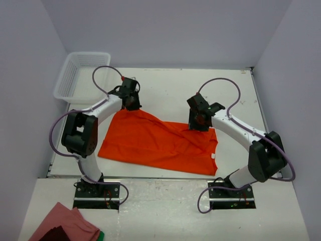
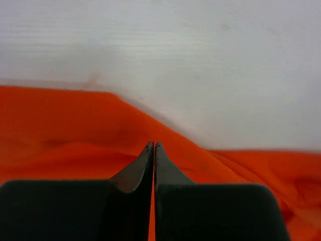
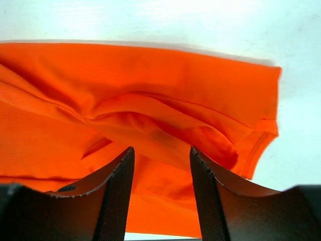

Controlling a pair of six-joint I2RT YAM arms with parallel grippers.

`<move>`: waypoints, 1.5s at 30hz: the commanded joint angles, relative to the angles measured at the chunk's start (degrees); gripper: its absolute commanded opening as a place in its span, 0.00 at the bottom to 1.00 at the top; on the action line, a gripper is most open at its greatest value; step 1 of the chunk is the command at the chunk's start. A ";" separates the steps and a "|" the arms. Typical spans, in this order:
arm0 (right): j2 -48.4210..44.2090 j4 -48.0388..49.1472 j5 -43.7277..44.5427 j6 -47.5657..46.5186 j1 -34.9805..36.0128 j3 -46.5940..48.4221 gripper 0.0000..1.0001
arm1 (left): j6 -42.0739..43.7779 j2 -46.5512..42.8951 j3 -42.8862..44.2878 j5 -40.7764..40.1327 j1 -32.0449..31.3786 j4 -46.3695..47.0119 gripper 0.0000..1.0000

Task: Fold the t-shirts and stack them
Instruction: Grap the side of the flattened tshirt furthest away from the robot with both arms

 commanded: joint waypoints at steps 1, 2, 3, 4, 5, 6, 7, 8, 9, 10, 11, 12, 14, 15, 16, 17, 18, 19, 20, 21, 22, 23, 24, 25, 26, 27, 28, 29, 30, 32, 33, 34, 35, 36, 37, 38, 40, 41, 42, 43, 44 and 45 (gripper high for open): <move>-5.36 -2.50 5.92 5.44 -0.04 -2.71 0.50 | 4.78 -1.82 -0.17 17.68 -6.92 11.60 0.00; -7.64 -2.50 6.45 6.49 -0.04 -3.51 0.50 | 4.78 -0.94 0.88 24.15 -8.25 13.11 0.02; -8.70 -2.68 8.02 9.55 -0.04 -5.00 0.50 | 4.87 0.03 1.76 25.96 -9.74 13.91 0.05; -10.02 -3.20 8.73 10.97 -0.04 -5.71 0.50 | 5.31 1.60 2.55 26.93 -12.72 15.31 0.11; -12.29 -3.21 9.08 12.03 -0.13 -6.50 0.50 | 5.75 2.40 3.52 28.60 -14.14 16.19 0.13; -13.45 -3.38 9.61 14.04 -0.13 -7.73 0.51 | 6.01 3.11 4.05 29.31 -15.55 16.98 0.16; -14.59 -3.73 11.18 14.67 -0.13 -8.35 0.51 | 6.45 4.50 4.49 29.84 -18.08 18.04 0.21; -15.65 -3.99 11.89 15.20 -0.13 -8.79 0.53 | 6.54 5.13 5.19 31.06 -19.15 18.66 0.22; -17.40 -4.52 12.86 16.68 -0.48 -9.31 0.59 | 6.54 5.74 5.46 31.60 -20.21 19.18 0.23; -18.28 -5.22 14.00 16.87 -0.74 -9.41 0.63 | 6.63 7.05 5.89 31.95 -21.96 19.71 0.25; -18.99 -5.66 14.10 16.70 -1.18 -9.41 0.66 | 6.89 7.59 6.59 32.82 -22.76 19.72 0.26; -19.95 -6.45 14.45 17.39 -1.97 -9.15 0.74 | 7.07 8.03 6.95 33.27 -23.46 19.89 0.28; -21.01 -7.95 14.80 17.32 -2.94 -9.14 0.84 | 7.68 9.09 7.65 33.18 -24.87 19.89 0.33; -21.54 -8.21 14.71 16.96 -3.81 -8.97 0.84 | 7.68 9.52 7.83 33.36 -25.14 19.89 0.34; -22.41 -8.39 14.45 16.61 -4.08 -9.06 0.84 | 7.68 10.05 8.27 33.62 -25.31 19.89 0.36; -22.68 -8.39 13.75 16.00 -4.35 -9.06 0.85 | 7.68 10.40 8.45 33.71 -25.40 19.89 0.38; -22.86 -8.39 13.66 15.91 -4.61 -9.23 0.84 | 7.68 10.67 8.71 33.80 -25.58 19.63 0.39; -23.12 -8.48 13.66 15.82 -4.70 -9.41 0.85 | 7.68 11.28 8.89 34.06 -25.67 19.54 0.41; -23.13 -8.48 13.48 15.64 -4.88 -9.58 0.85 | 7.60 11.46 8.97 34.06 -25.58 19.54 0.41; -23.04 -8.48 12.87 15.38 -4.88 -9.93 0.85 | 7.51 11.72 8.97 33.89 -25.75 19.45 0.42; -22.87 -8.48 12.61 15.29 -4.88 -10.11 0.85 | 7.33 12.42 9.15 33.63 -25.76 19.28 0.42; -22.52 -8.48 12.26 15.20 -4.97 -10.11 0.85 | 7.33 12.78 9.32 33.19 -25.76 19.10 0.43; -22.42 -8.48 11.82 15.03 -4.97 -10.29 0.84 | 7.42 13.13 9.41 33.01 -25.76 18.93 0.43; -22.34 -8.48 11.64 15.03 -4.97 -10.37 0.85 | 7.51 14.00 9.76 32.75 -25.76 18.67 0.43; -22.42 -8.30 11.46 14.94 -4.88 -10.46 0.84 | 7.68 14.53 10.11 31.87 -25.76 18.31 0.42; -22.60 -8.04 11.46 14.59 -4.97 -10.72 0.85 | 7.95 15.41 10.55 31.26 -25.76 17.53 0.42; -22.60 -8.04 11.64 14.50 -5.05 -10.81 0.84 | 8.73 15.77 10.99 30.73 -25.76 17.08 0.42; -22.69 -8.04 11.64 14.41 -4.97 -10.90 0.85 | 9.09 15.94 11.78 29.24 -25.67 16.56 0.41; -22.69 -7.95 11.64 14.06 -4.97 -10.99 0.85 | 9.26 16.12 12.14 28.44 -25.67 16.12 0.41; -22.69 -7.95 11.64 13.89 -5.05 -11.08 0.85 | 10.06 16.21 12.84 27.39 -25.67 15.41 0.41; -22.69 -7.43 11.55 13.71 -5.05 -11.43 0.84 | 10.06 16.47 13.02 27.12 -25.67 15.24 0.41; -22.51 -7.34 11.20 13.62 -5.05 -11.60 0.85 | 10.32 16.73 13.45 26.77 -25.76 15.06 0.41; -22.34 -7.34 11.11 13.62 -5.05 -11.61 0.84 | 10.50 16.91 13.46 26.59 -25.76 14.80 0.41; -22.07 -7.16 10.76 13.53 -5.14 -11.78 0.85 | 10.58 17.17 13.54 26.33 -25.67 14.36 0.41; -21.90 -6.90 10.50 13.45 -5.14 -11.78 0.85 | 10.93 17.70 13.81 25.98 -25.76 14.01 0.41; -21.81 -6.98 10.41 13.45 -5.14 -11.87 0.85 | 10.94 18.05 13.81 25.54 -25.67 13.66 0.40; -21.63 -6.98 10.41 13.45 -5.14 -12.13 0.84 | 10.76 18.41 12.59 25.62 -25.76 13.30 0.38; -21.55 -6.98 10.32 13.53 -5.05 -12.31 0.85 | 10.50 18.32 11.97 25.45 -25.76 13.48 0.37; -21.63 -6.90 10.32 13.62 -5.14 -12.40 0.85 | 10.32 18.06 11.27 25.45 -25.84 14.09 0.35; -21.63 -6.90 10.32 13.80 -5.14 -12.48 0.85 | 10.32 17.97 10.04 25.27 -25.84 14.35 0.33; -21.72 -6.90 10.06 14.06 -5.05 -12.75 0.84 | 10.23 17.88 9.59 25.36 -25.93 14.44 0.28; -21.63 -6.90 9.97 14.15 -5.14 -12.83 0.85 | 10.23 17.79 8.81 25.62 -26.02 14.70 0.27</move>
